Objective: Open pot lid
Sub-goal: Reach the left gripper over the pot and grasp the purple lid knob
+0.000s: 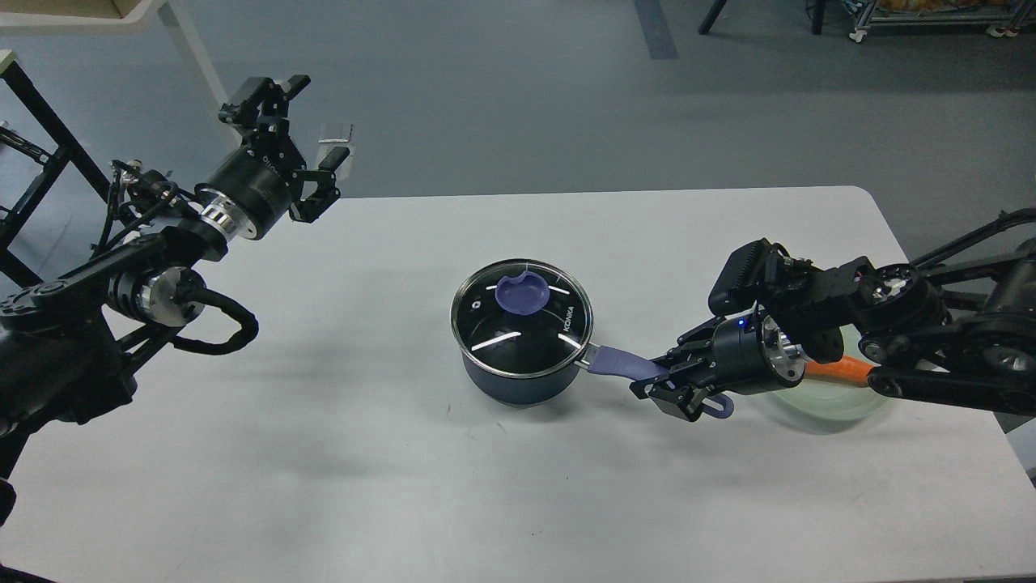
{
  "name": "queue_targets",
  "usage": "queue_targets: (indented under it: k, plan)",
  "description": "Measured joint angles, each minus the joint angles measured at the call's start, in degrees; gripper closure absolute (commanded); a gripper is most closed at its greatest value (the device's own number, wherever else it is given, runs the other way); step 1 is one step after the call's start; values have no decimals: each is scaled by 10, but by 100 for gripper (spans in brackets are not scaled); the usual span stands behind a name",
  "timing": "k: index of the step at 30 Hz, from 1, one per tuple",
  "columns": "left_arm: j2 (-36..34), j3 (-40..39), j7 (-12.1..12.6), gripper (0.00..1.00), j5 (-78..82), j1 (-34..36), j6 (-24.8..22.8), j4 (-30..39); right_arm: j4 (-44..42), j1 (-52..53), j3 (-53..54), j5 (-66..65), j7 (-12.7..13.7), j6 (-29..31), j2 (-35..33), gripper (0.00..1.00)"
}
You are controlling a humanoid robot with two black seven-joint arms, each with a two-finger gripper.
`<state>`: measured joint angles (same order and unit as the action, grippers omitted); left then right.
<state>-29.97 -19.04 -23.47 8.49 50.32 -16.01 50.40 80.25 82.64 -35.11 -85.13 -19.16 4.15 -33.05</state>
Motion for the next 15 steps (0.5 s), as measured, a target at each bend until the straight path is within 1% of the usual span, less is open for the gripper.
queue_targets:
  k: [4,8,15]
  plan:
    - [-2,-1,0,1,105,13,13,40,0,0,0,-2,0,1,0,77]
    - [-1,-1,-1,1,237,36,61,89,0,0,0,-6,0,1,0,77]
    - [9,1,-2,1,555,51,126,201,3,2,0,-6,0,1,-1,77]
